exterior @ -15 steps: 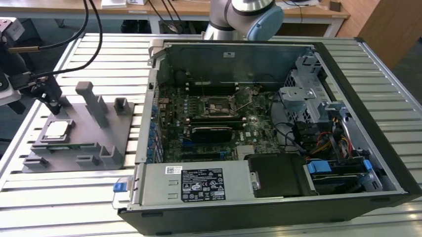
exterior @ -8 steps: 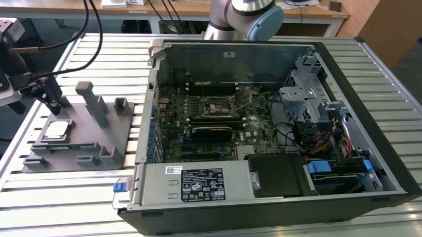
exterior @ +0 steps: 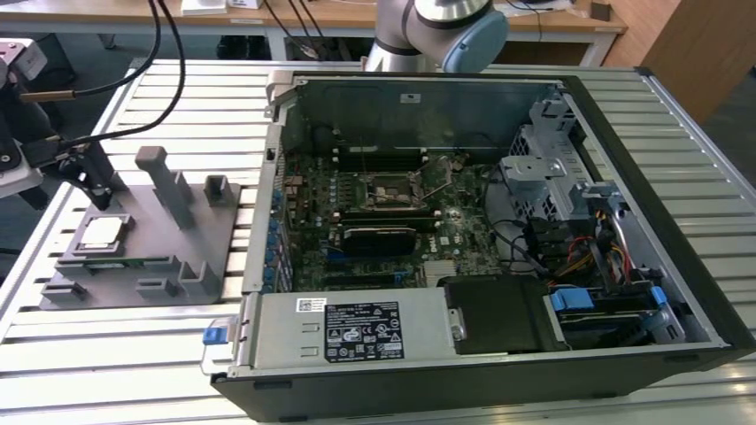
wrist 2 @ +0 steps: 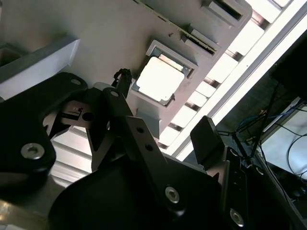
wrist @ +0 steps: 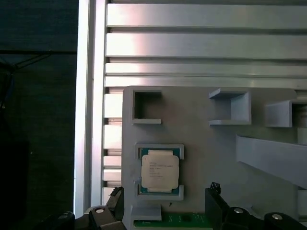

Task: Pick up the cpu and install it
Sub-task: 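Pick up the cpu and move it towards the insertion slot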

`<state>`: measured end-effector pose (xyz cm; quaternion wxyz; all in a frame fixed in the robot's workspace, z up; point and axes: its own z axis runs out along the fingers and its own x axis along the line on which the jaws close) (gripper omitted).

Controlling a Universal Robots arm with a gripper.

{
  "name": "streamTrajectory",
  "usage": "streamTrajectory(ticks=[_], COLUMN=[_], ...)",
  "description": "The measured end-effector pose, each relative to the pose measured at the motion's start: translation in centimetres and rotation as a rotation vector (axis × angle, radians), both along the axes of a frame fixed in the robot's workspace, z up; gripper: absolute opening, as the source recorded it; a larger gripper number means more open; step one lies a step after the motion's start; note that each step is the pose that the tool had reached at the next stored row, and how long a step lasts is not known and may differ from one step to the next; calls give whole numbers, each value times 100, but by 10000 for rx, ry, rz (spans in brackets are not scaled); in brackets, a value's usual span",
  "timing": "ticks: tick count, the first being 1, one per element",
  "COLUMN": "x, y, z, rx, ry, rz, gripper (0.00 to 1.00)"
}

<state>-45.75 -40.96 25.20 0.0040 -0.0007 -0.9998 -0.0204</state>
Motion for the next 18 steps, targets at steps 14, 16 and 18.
streamTrajectory(ticks=[14, 16, 18], x=[-2, -3, -2], y=[-2, -2, -2], z=[-173, -364, -373], rx=[0, 8, 9], ry=[-41, -40, -41], rz=[131, -54, -55], gripper=[76, 76, 76])
